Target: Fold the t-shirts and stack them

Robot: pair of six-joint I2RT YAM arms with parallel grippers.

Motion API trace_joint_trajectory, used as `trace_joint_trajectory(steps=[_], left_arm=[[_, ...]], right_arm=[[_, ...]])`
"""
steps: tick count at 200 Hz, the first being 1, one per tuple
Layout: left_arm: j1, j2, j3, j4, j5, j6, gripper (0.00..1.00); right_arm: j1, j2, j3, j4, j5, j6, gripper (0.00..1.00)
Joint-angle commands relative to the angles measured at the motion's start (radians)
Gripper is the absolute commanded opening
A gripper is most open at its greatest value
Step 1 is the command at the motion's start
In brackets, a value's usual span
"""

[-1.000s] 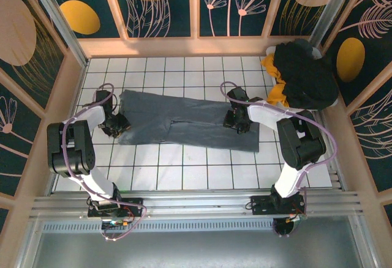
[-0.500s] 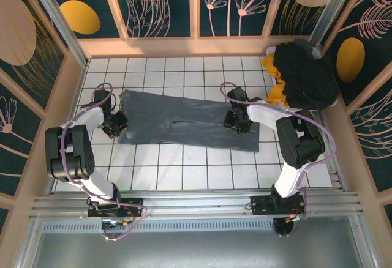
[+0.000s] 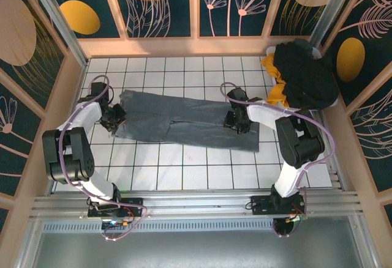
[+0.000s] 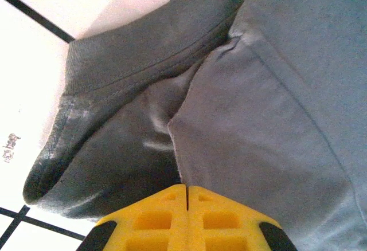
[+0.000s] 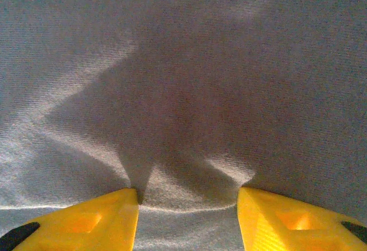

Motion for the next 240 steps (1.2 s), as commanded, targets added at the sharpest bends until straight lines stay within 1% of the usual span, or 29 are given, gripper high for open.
trace_joint_trajectory(steps=[1, 25, 64, 76, 78, 87, 100, 104, 129, 137, 161, 171, 187, 194, 209, 219, 229, 240], left_arm=[[0.005, -0.007, 0.036, -0.037, 0.006, -0.009, 0.05], [0.004, 0.017, 0.060, -0.032, -0.007, -0.001, 0.06], [0.005, 0.087, 0.098, -0.013, -0.088, 0.048, 0.06], [0.005, 0.096, 0.096, 0.005, -0.118, 0.059, 0.08], [0.004, 0.118, 0.096, 0.007, -0.126, 0.062, 0.09], [0.004, 0.144, 0.100, 0.015, -0.157, 0.072, 0.14], [0.005, 0.171, 0.108, 0.031, -0.214, 0.085, 0.33], [0.004, 0.180, 0.112, 0.037, -0.230, 0.088, 0.36], [0.005, 0.219, 0.156, 0.048, -0.311, 0.096, 0.49], [0.005, 0.209, 0.166, 0.045, -0.332, 0.089, 0.52], [0.002, 0.109, 0.144, 0.040, -0.379, 0.038, 0.53], [-0.001, 0.038, 0.119, 0.040, -0.379, 0.008, 0.54], [-0.013, -0.030, 0.086, 0.030, -0.357, -0.035, 0.54], [-0.019, -0.048, 0.073, 0.029, -0.328, -0.057, 0.52], [-0.039, -0.064, 0.040, 0.046, -0.227, -0.114, 0.40], [-0.063, -0.062, 0.015, 0.073, -0.154, -0.161, 0.34], [-0.088, -0.051, -0.010, 0.106, -0.094, -0.212, 0.30], [-0.114, -0.034, -0.031, 0.146, -0.049, -0.264, 0.30]], right_arm=[[-0.012, 0.034, -0.002, -0.001, 0.003, 0.009, 0.50], [-0.013, 0.034, -0.002, -0.002, 0.003, 0.008, 0.50], [-0.014, 0.030, -0.002, -0.005, 0.005, 0.008, 0.50], [-0.015, 0.022, -0.005, -0.005, 0.008, 0.009, 0.50], [-0.015, 0.020, -0.006, -0.004, 0.009, 0.008, 0.50], [-0.015, 0.009, -0.008, -0.001, 0.012, 0.010, 0.50], [-0.015, -0.010, -0.014, 0.003, 0.018, 0.010, 0.50], [-0.015, -0.016, -0.017, 0.004, 0.021, 0.011, 0.50], [-0.015, -0.057, -0.023, 0.001, 0.033, 0.008, 0.50], [-0.016, -0.074, -0.027, 0.001, 0.059, 0.006, 0.50], [-0.035, -0.122, -0.037, 0.012, 0.088, -0.004, 0.50], [-0.052, -0.129, -0.037, 0.018, 0.091, -0.011, 0.50], [-0.086, -0.112, -0.024, 0.024, 0.081, -0.028, 0.49], [-0.099, -0.098, -0.013, 0.025, 0.082, -0.038, 0.48], [-0.118, -0.064, 0.015, 0.031, 0.086, -0.062, 0.44], [-0.128, -0.036, 0.036, 0.035, 0.089, -0.077, 0.42], [-0.139, -0.004, 0.057, 0.036, 0.097, -0.092, 0.38], [-0.148, 0.031, 0.081, 0.033, 0.114, -0.105, 0.35]])
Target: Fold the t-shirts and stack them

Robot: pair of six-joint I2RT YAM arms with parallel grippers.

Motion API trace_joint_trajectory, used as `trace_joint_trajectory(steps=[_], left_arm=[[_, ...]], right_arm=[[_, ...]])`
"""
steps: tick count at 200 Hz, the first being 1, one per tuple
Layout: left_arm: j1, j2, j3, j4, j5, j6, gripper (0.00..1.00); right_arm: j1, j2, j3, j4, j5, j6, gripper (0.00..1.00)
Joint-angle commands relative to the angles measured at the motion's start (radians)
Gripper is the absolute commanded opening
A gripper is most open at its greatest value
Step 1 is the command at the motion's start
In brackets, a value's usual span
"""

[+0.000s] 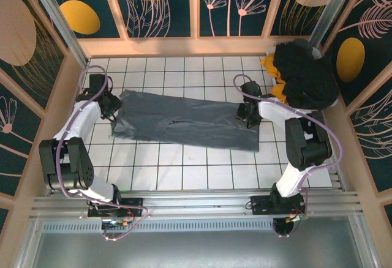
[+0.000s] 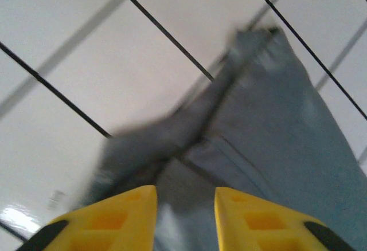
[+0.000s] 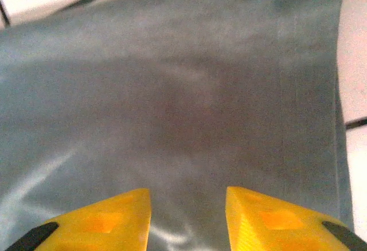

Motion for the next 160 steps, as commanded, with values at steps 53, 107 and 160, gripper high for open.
trace_joint_trajectory(steps=[53, 107, 160], left_arm=[[-0.097, 0.255, -0.072, 0.224, 0.308, -0.244, 0.29], [-0.114, 0.579, 0.210, 0.304, 0.399, -0.252, 0.31], [-0.250, 0.961, 0.762, 0.378, 0.525, -0.314, 0.33]], right_arm=[[0.006, 0.188, 0.100, -0.069, 0.118, -0.068, 0.31], [0.100, 0.069, -0.067, -0.190, 0.117, 0.089, 0.32], [0.258, -0.176, -0.320, -0.167, -0.129, 0.302, 0.34]])
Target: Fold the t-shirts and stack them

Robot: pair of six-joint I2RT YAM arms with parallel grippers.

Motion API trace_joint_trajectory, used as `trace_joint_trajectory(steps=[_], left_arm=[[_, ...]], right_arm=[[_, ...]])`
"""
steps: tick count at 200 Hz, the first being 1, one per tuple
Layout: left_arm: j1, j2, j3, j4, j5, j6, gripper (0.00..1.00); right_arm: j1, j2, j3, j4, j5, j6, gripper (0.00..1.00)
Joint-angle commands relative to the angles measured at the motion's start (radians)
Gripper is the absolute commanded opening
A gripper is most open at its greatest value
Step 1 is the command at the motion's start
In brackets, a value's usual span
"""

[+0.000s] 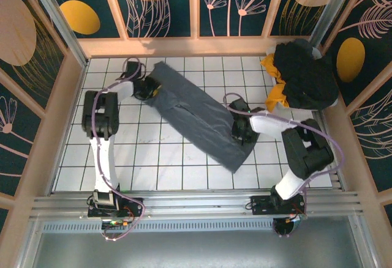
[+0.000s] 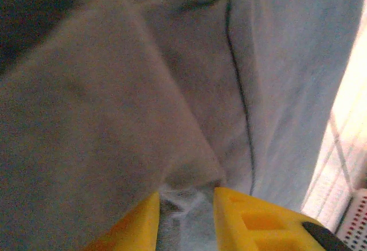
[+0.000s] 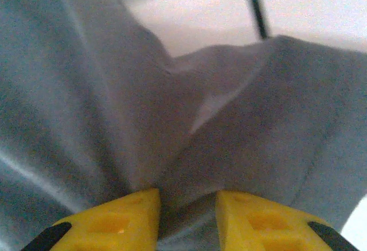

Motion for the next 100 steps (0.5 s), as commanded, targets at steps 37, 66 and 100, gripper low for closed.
trace_joint_trajectory(steps=[37, 66, 100], left_arm=[[-0.166, 0.461, 0.644, 0.060, 0.145, -0.163, 0.40], [-0.174, 0.520, 0.832, 0.103, 0.145, -0.227, 0.49], [-0.178, 0.307, 0.693, 0.070, 0.096, -0.141, 0.64]], right_arm=[[0.158, -0.134, -0.188, 0.100, -0.403, 0.282, 0.37], [0.162, -0.220, -0.138, 0.047, -0.340, 0.320, 0.46], [0.158, -0.344, -0.112, -0.152, -0.178, 0.342, 0.50]])
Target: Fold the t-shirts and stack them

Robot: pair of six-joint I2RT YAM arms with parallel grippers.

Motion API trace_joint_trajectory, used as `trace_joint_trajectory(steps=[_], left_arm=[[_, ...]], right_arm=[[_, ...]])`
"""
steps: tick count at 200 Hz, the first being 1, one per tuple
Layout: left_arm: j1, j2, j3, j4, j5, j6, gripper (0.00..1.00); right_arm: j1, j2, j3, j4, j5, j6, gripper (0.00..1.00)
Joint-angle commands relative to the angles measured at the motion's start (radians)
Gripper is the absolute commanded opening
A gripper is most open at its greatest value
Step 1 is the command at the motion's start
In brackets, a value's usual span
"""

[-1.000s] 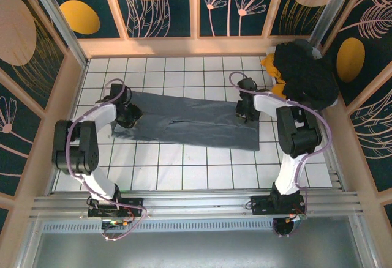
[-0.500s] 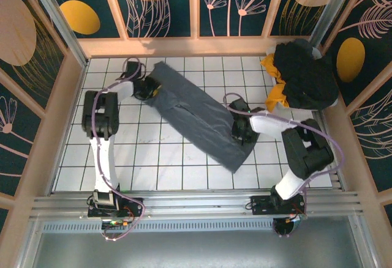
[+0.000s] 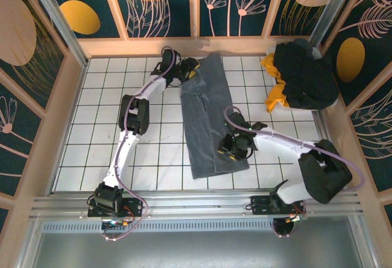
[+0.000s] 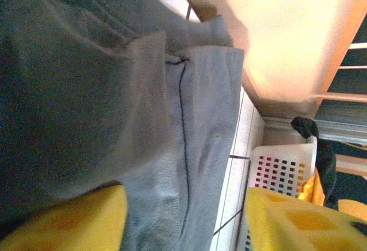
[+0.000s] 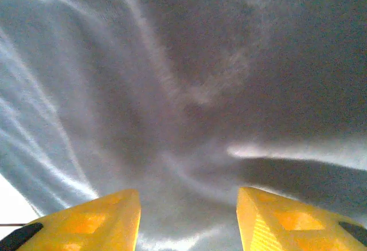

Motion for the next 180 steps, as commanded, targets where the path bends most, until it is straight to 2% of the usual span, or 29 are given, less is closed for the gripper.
trace_joint_trajectory(steps=[1, 28, 59, 102, 131, 146, 163, 180], left_arm=[[0.015, -0.187, -0.086, -0.032, -0.032, 0.041, 0.64], [-0.009, -0.468, -0.398, -0.055, -0.087, 0.128, 0.66], [-0.058, -0.727, -0.759, -0.205, -0.100, 0.220, 0.61], [-0.127, -1.046, -1.276, -0.293, -0.077, 0.264, 0.53], [-0.191, -1.192, -1.455, -0.341, -0.043, 0.252, 0.52], [-0.236, -1.242, -1.538, -0.375, -0.031, 0.240, 0.52], [-0.293, -1.302, -1.611, -0.398, -0.019, 0.214, 0.53], [-0.353, -1.353, -1.682, -0.394, 0.003, 0.161, 0.55]], right_arm=[[-0.002, -0.095, 0.027, -0.178, 0.121, 0.051, 0.50], [-0.015, -0.173, -0.018, -0.305, 0.214, 0.043, 0.50], [-0.026, -0.160, -0.053, -0.349, 0.235, 0.023, 0.51], [-0.051, -0.076, -0.096, -0.250, 0.200, -0.056, 0.50], [-0.054, -0.007, -0.117, -0.165, 0.196, -0.104, 0.46], [-0.060, 0.029, -0.117, -0.130, 0.159, -0.128, 0.40], [-0.049, 0.039, -0.120, -0.111, 0.128, -0.139, 0.20], [-0.002, 0.022, -0.111, -0.117, 0.101, -0.129, 0.07]])
